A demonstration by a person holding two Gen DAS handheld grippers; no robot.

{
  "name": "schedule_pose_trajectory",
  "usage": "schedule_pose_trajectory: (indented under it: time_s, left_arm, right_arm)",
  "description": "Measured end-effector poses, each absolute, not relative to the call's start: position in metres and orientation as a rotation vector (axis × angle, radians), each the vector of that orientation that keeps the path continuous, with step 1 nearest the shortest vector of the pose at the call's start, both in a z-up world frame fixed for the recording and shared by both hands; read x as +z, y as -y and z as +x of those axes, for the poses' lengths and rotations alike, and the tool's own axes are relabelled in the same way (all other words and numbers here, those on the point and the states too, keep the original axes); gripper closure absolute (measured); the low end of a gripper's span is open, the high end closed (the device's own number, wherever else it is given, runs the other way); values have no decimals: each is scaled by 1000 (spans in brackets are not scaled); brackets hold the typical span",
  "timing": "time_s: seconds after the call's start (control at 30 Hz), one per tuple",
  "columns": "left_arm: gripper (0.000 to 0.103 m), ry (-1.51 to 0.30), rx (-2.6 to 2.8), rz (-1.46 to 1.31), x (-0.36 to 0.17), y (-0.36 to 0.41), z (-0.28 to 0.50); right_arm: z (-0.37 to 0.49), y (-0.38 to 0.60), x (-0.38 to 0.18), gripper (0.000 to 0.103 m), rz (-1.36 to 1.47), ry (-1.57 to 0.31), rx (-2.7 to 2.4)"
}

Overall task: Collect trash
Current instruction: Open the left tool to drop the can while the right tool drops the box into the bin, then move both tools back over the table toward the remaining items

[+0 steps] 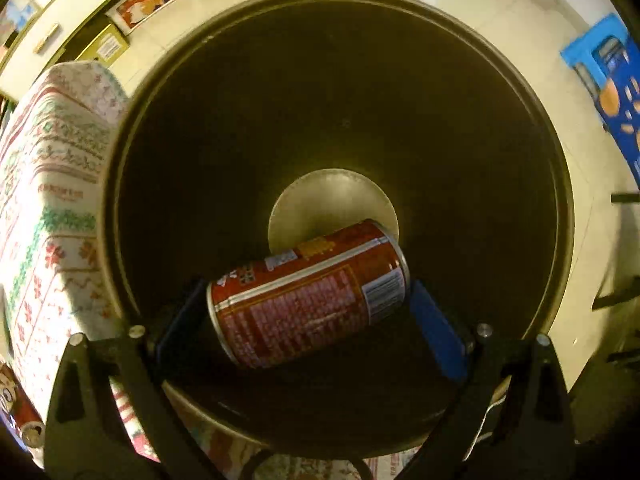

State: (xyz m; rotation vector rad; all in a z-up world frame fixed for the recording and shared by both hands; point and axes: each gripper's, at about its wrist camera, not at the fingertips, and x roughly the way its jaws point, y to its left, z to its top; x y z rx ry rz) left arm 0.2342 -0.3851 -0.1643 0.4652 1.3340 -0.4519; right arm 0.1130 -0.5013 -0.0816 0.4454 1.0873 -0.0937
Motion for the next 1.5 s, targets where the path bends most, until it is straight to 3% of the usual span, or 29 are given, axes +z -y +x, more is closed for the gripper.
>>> schedule_pose_trajectory:
  time_s: [0.4,0.93,1.0,1.07,1.1,1.5]
  left_arm:
    - [5,-1313,-430,414,-154,367,237]
    - [5,-1139,-433,226,-52,278,193]
    - [5,-1118,-425,203,-40,260,184]
    - [5,-1105,-415,185,-32,241,180]
    - [5,-1096,-409,173,-29,231,178]
    - [4,-1055,-293,52,-12,112,162]
  right_arm:
    - [128,490,-91,81,446,-1127,-65]
    - [180,422,-142,79,298,-1340,-36]
    - [182,420,-145,75,304,-1352,-44]
    - [183,419,-145,52,316,-1350,-58]
    - [182,418,-143,48,323,-1341,-64]
    - [155,401,-100,37,292,-1244,-56]
